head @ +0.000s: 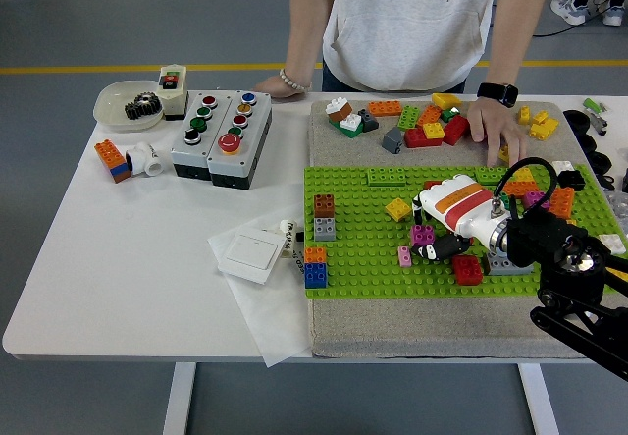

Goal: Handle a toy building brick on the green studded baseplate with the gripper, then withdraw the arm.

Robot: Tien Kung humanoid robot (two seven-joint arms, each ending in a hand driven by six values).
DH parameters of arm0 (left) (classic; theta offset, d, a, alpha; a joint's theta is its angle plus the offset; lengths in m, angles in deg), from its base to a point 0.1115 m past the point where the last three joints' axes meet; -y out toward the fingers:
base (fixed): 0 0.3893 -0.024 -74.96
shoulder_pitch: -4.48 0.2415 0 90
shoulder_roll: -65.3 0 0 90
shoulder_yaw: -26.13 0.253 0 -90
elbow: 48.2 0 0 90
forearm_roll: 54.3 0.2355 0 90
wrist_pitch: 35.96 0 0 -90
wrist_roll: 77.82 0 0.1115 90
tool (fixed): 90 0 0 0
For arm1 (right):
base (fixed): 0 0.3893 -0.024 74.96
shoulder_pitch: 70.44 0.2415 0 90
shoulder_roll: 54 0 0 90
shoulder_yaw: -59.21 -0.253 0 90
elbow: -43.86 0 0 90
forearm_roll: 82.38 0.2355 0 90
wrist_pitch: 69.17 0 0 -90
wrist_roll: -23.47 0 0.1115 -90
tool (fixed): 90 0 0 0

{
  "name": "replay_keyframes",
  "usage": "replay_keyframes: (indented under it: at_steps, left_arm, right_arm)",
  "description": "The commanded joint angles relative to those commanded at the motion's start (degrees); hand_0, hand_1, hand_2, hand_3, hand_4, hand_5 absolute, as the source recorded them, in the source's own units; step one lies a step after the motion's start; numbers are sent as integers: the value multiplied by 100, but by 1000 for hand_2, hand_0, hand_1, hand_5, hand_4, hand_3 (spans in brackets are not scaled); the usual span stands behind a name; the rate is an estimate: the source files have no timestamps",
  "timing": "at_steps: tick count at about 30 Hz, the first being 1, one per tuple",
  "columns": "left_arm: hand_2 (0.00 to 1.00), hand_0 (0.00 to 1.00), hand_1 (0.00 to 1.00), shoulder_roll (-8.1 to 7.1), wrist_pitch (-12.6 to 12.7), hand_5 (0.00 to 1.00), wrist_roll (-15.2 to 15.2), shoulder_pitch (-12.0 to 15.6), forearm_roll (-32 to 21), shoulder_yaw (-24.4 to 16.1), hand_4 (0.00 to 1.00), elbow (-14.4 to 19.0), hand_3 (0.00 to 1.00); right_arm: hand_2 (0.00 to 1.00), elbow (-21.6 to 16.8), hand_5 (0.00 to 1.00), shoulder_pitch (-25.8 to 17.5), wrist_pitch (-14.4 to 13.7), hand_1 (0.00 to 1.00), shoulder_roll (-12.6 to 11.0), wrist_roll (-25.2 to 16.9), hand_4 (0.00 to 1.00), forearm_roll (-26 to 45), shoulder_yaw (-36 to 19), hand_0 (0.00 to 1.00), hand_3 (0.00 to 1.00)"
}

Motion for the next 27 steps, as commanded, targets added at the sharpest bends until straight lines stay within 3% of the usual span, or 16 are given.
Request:
replay_keyframes:
  at_steps: [1,2,7,8,13,14,19,20,27]
  left_arm:
    - [786,746,753,0,0,653,2,-3,6,-2,629,-1,603]
    - [786,747,753,0,-1,652,4,-4,9,-3,629,-1,603]
    - [786,747,753,-2,0,652,6,-11,15,-7,629,0,603]
    - [786,747,752,-3,1,651,4,-11,12,-5,628,1,603]
    - [786,747,752,-3,2,651,4,-15,14,-6,628,0,603]
    - [786,747,753,-2,2,650,3,-15,12,-5,628,0,603]
    - [786,747,753,0,4,650,1,-15,9,-1,628,0,603]
    - [786,747,754,0,5,651,1,-14,10,-2,628,0,603]
    - [786,747,753,0,4,651,4,-17,18,-7,628,-1,603]
  right_arm:
    - [518,-1,448,4,-1,430,2,1,803,-11,5,365,518]
    - [508,-1,342,6,-1,425,3,0,754,-18,7,382,507]
    - [508,9,342,6,2,425,7,-29,754,-28,26,382,507]
    - [485,10,145,4,7,409,6,-44,671,-26,30,456,491]
    - [485,28,145,0,1,409,10,-107,671,-34,46,456,491]
    - [472,32,59,0,-1,399,11,-112,695,-34,49,416,490]
    - [472,88,59,-9,-26,399,32,-153,695,-68,71,416,490]
    - [455,97,2,-11,-32,382,35,-161,781,-78,72,339,489]
    - [453,92,2,-5,-25,379,30,-171,797,-114,72,337,492]
